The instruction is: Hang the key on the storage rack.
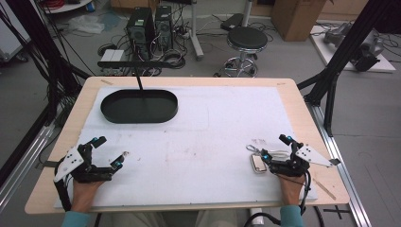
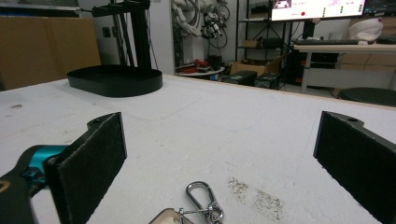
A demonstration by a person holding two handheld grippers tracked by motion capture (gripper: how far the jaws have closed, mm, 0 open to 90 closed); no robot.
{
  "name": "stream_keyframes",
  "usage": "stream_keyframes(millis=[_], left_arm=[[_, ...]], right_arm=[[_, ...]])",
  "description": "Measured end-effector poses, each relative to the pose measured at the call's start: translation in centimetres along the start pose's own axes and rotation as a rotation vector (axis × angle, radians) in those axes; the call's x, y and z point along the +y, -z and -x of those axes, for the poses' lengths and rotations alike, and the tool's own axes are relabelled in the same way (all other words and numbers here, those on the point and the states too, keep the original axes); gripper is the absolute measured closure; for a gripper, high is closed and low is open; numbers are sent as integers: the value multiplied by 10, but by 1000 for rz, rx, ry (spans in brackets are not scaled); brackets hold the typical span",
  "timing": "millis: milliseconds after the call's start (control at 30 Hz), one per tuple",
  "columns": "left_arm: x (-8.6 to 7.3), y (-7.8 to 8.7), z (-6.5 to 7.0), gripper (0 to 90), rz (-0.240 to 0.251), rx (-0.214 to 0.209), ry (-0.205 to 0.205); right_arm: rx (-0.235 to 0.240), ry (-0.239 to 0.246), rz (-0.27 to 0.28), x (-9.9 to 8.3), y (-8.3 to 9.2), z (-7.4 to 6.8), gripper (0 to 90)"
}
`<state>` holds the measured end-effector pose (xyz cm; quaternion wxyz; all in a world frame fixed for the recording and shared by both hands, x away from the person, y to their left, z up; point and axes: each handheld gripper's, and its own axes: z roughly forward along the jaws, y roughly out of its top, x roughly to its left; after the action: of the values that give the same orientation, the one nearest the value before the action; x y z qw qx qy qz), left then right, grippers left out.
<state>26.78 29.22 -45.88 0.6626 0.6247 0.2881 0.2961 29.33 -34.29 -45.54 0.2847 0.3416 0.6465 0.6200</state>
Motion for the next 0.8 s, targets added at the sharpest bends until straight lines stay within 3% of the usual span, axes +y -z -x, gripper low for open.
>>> stream_keyframes(millis=[467,633,733,800], left_arm=[[0,0,0,17,-4,3,-8],[0,0,0,17,-8,2,-6],[0,-1,0,17,-6,3,-7],[0,-1,0,17,-5,3,-6]], right_arm=[[-6,25,4,0,0,-2,17],[-7,18,11,0,1,-1,17],[-8,-21,20,1,2,1,17],[-3,-18,36,6,4,2,17]])
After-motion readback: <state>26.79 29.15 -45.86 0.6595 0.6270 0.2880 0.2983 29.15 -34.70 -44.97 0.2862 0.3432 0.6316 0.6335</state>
